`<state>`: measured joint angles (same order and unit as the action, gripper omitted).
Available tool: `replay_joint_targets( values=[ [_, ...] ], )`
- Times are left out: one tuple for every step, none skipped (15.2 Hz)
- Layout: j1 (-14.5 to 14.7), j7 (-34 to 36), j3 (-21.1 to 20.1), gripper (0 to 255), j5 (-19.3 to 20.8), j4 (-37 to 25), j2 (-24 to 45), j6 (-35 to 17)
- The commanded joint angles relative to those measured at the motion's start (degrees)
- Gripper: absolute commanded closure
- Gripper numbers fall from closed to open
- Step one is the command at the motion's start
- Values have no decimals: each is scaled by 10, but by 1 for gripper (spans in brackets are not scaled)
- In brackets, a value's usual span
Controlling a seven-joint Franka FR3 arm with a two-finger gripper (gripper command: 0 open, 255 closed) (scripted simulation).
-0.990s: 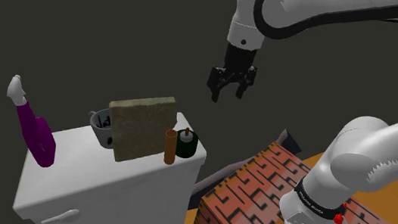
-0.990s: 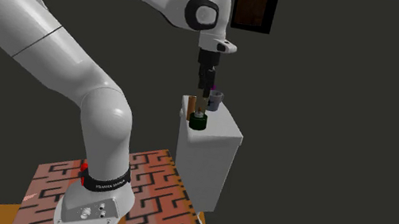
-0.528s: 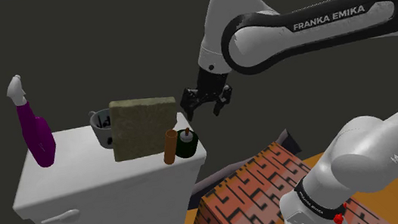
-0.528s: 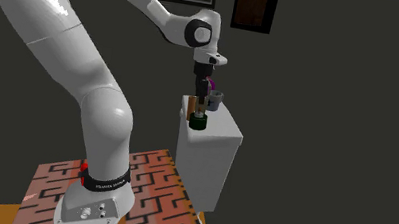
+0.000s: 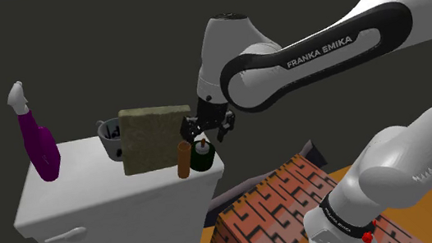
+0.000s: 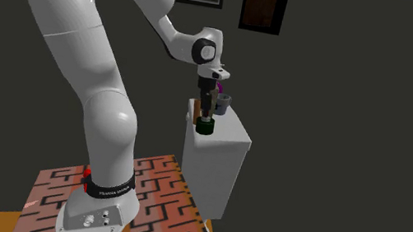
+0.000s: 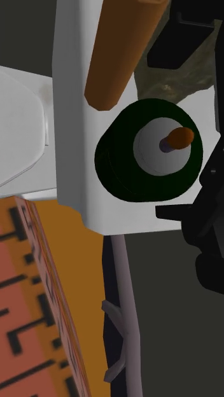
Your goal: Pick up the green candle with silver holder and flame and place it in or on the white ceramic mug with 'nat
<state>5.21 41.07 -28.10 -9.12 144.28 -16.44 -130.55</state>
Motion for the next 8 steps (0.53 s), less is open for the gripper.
replay_joint_targets(
  values=[
    [-2,4,-4,0,5,6,14,-19],
    [-3,6,-6,0,7,9,20,-28],
    [-4,7,-7,0,8,11,23,-34],
    [-4,7,-7,0,8,11,23,-34],
    [-4,7,-7,0,8,11,23,-34],
    [-4,7,-7,0,8,11,23,-34],
    [-4,7,-7,0,8,11,23,-34],
    [-4,7,-7,0,8,11,23,-34]
  ],
)
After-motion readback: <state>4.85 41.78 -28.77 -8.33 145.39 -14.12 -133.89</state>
